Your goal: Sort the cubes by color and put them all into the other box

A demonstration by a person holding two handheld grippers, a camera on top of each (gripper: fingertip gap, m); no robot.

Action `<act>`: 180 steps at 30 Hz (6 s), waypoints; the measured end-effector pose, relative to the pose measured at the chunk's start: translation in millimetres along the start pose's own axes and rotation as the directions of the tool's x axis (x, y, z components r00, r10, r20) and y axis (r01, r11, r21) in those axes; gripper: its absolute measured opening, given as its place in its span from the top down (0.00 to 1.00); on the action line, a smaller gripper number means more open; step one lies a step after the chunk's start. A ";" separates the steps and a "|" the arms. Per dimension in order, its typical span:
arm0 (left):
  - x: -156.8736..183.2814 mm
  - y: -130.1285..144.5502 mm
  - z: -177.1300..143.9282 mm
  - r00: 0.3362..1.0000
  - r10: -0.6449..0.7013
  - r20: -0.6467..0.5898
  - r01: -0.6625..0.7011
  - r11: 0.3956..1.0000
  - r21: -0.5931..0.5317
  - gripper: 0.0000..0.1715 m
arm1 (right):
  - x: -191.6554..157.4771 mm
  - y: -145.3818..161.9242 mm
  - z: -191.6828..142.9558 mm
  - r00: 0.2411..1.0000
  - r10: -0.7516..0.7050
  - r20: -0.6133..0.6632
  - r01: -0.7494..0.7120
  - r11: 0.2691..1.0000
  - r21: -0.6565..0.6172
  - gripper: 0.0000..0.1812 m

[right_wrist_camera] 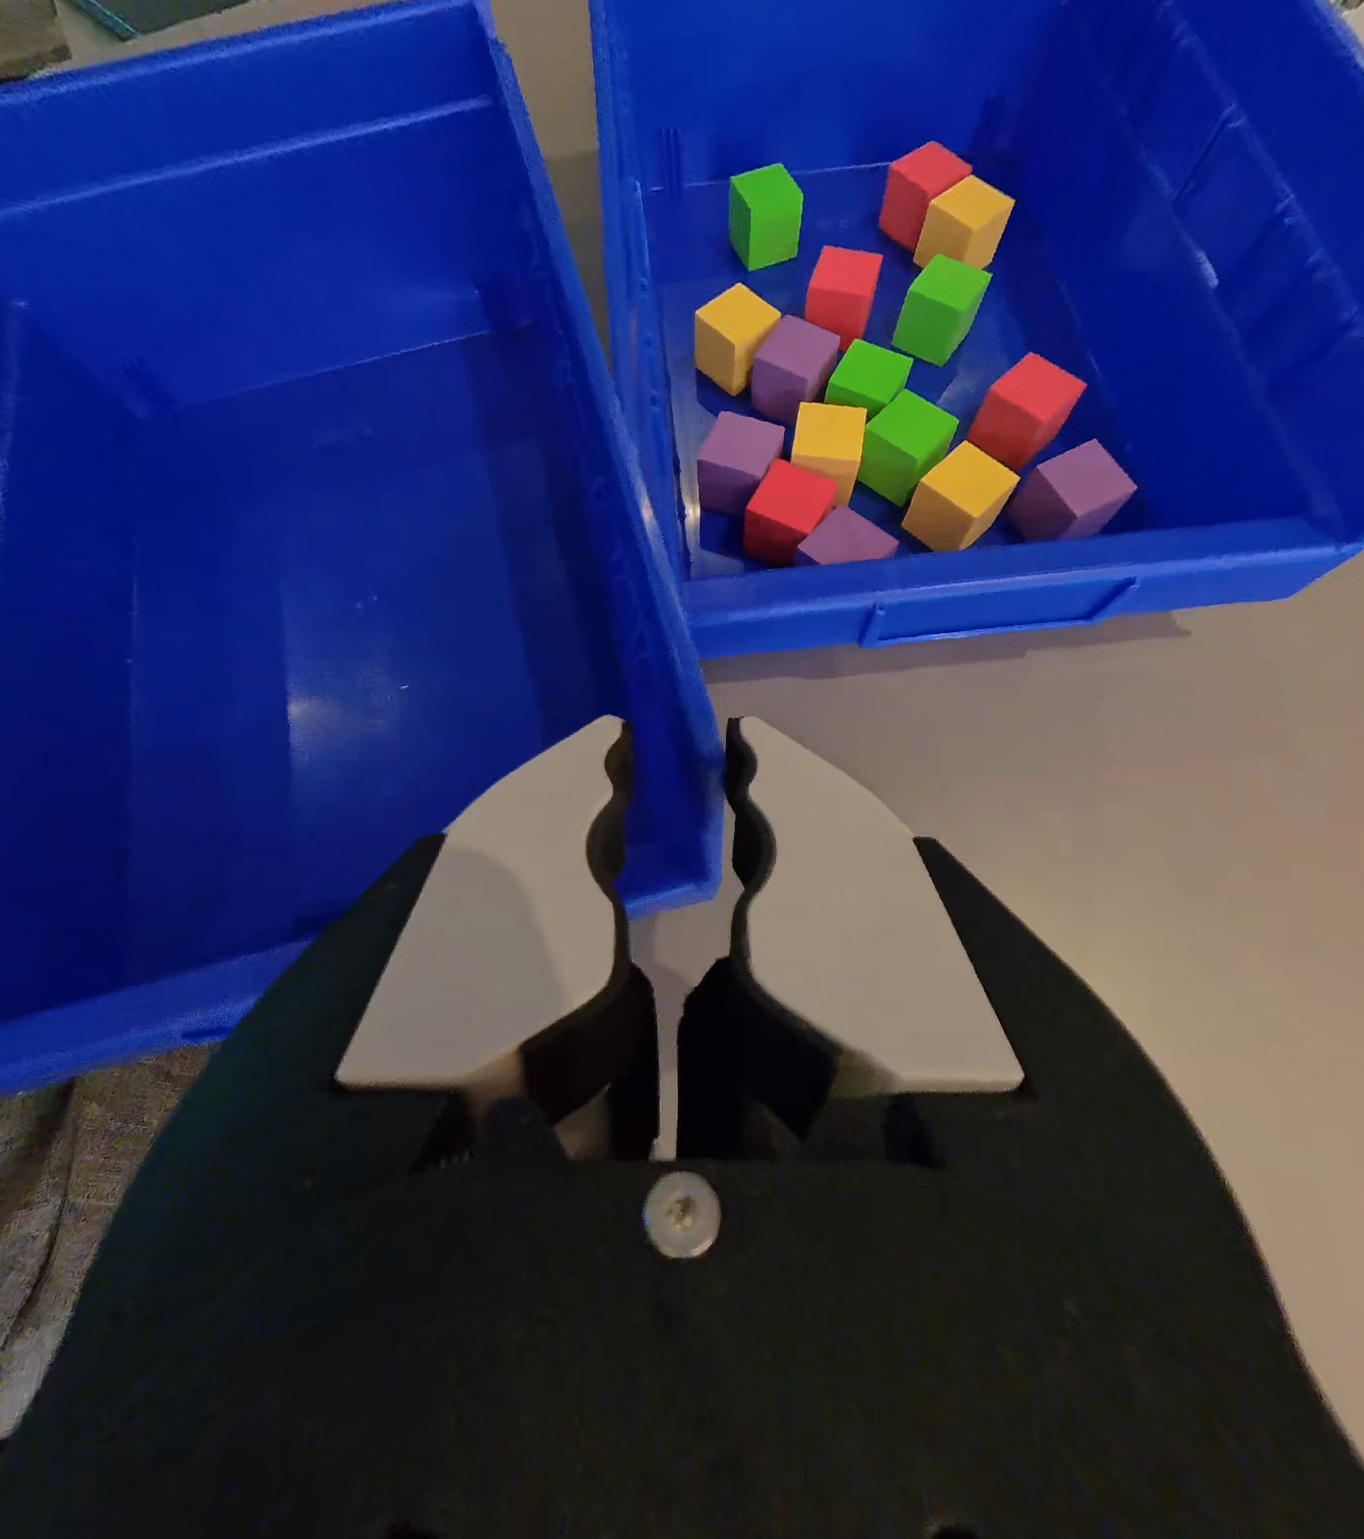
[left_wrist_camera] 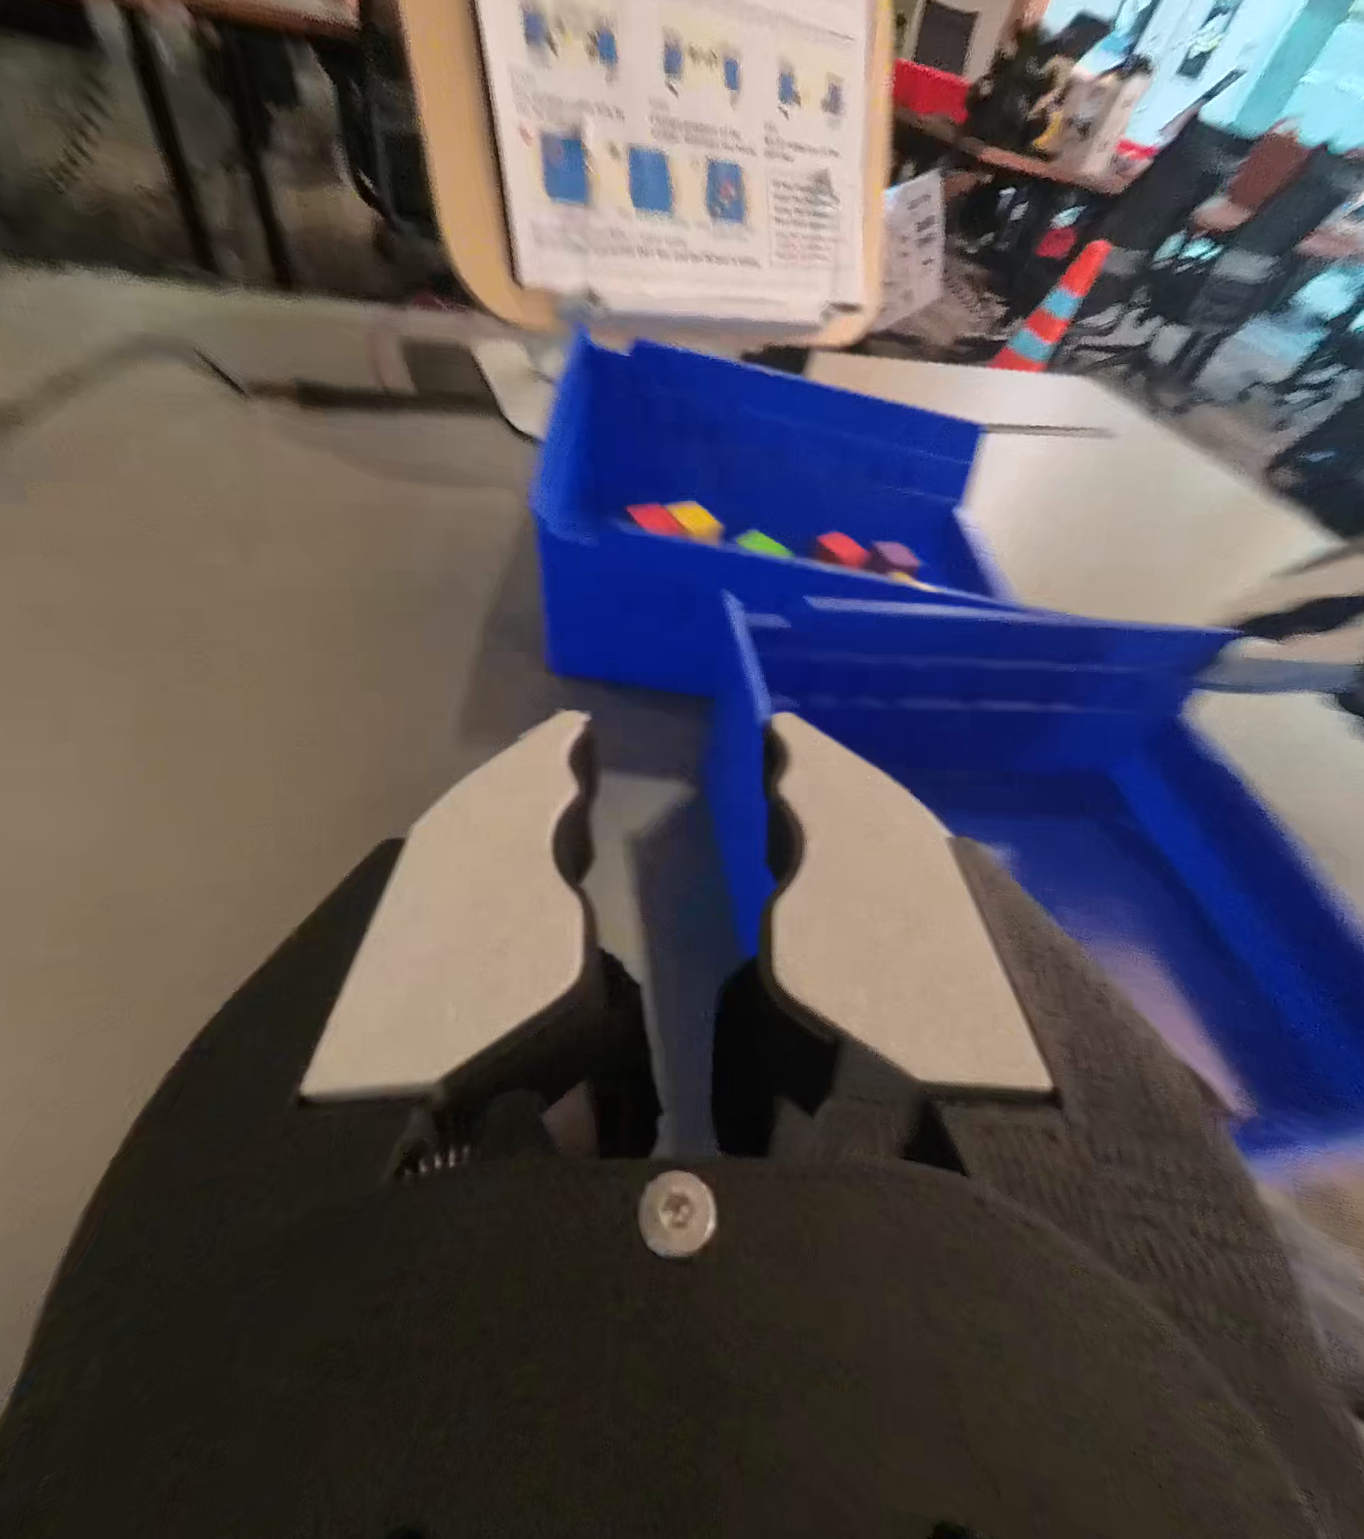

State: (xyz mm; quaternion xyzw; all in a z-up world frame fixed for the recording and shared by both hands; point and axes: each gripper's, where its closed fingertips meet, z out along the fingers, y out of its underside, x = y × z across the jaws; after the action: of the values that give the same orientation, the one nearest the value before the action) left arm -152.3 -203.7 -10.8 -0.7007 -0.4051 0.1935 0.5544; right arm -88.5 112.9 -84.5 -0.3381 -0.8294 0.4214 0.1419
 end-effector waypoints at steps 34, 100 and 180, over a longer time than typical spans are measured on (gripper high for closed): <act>-54.8 10.7 223.5 0.977 0.211 -0.024 -0.183 0.781 -0.597 0.95 | -34.1 72.7 14.2 0.838 0.398 -0.372 -0.510 0.814 -0.278 0.76; 2.9 3.5 97.1 0.344 0.538 -0.769 -0.919 0.362 -0.158 0.77 | 83.3 29.8 -81.0 0.905 -0.422 -0.050 0.295 0.708 -0.641 0.71; -59.9 60.6 94.4 0.887 -0.366 0.282 0.461 0.667 -0.586 0.75 | 164.4 -7.7 42.6 0.658 -0.648 0.382 0.706 0.356 -0.612 0.87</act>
State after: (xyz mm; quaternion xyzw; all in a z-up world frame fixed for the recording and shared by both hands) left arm -234.7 -195.5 -107.4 -0.7204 -0.6324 -0.0381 0.2824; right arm -234.3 195.9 -112.3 0.0234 -0.9913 -0.0234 0.1276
